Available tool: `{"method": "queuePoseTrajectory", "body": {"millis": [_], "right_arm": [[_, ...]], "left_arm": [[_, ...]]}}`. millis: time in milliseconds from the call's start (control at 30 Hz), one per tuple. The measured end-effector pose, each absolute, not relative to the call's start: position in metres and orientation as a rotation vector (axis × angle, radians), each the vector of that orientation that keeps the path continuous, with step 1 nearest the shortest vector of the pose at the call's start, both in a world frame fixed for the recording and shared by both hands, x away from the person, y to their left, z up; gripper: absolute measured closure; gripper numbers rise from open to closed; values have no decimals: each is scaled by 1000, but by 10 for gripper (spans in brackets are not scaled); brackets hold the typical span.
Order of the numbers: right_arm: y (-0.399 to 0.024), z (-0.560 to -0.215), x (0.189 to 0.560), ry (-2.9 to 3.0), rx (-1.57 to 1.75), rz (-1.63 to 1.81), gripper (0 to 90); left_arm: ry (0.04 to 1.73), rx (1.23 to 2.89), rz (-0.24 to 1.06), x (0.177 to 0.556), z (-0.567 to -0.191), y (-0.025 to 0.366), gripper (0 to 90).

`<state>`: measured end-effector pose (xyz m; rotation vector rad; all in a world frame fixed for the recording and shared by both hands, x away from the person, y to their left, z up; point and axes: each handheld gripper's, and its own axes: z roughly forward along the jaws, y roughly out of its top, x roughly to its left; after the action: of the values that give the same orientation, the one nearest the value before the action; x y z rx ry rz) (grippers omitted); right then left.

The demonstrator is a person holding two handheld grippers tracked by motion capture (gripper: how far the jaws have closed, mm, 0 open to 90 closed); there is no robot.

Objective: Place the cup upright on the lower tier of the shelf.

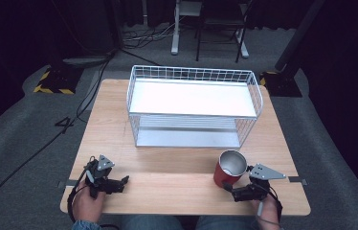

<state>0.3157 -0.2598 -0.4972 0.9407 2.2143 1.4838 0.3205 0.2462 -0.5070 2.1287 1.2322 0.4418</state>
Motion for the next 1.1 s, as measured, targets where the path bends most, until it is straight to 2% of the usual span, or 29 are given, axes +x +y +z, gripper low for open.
{"method": "queuePoseTrajectory", "body": {"millis": [700,867,1000,1033,1100], "right_arm": [[-245,-500,321,2258,877,1498,1],[-239,-500,319,2228,916,1434,78],[-238,-500,318,2258,869,1388,89],[-238,-500,316,2241,856,1347,159],[-238,-500,316,2238,856,1352,162]], "left_arm": [[1232,2129,442,321,-507,246,0],[1232,2128,443,321,-507,246,0],[1232,2129,442,321,-507,246,0],[1231,2130,442,321,-507,246,0],[1233,2128,444,321,-507,246,0]]}}
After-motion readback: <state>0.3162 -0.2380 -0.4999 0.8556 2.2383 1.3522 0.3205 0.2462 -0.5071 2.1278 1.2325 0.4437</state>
